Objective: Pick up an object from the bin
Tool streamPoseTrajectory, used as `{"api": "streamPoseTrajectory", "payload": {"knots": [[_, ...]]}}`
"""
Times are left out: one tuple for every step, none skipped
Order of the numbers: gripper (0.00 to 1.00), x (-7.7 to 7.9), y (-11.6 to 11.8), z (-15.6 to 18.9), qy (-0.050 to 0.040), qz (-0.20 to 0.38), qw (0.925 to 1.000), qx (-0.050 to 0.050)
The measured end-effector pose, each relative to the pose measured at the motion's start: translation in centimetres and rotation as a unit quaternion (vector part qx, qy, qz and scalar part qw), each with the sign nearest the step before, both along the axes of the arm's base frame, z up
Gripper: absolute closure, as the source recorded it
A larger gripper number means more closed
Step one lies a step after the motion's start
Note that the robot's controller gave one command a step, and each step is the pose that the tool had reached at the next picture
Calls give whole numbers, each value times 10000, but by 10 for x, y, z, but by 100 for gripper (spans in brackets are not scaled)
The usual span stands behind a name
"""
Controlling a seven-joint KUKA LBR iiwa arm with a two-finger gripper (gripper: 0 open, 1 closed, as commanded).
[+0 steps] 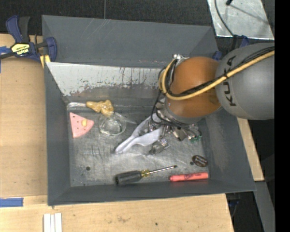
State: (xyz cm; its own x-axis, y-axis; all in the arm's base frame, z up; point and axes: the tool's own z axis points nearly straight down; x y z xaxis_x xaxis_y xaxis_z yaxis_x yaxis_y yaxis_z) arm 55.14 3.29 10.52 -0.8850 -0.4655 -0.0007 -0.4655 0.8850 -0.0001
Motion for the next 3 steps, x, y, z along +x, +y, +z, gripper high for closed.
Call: {"api": "streamPoseTrajectory", "payload": {"knots": [[100, 0, 0, 20, 7, -4, 10000, 0], [100, 2, 0, 33, -29, -6, 10000, 1], [100, 2, 0, 38, -31, -6, 10000, 1]]}}
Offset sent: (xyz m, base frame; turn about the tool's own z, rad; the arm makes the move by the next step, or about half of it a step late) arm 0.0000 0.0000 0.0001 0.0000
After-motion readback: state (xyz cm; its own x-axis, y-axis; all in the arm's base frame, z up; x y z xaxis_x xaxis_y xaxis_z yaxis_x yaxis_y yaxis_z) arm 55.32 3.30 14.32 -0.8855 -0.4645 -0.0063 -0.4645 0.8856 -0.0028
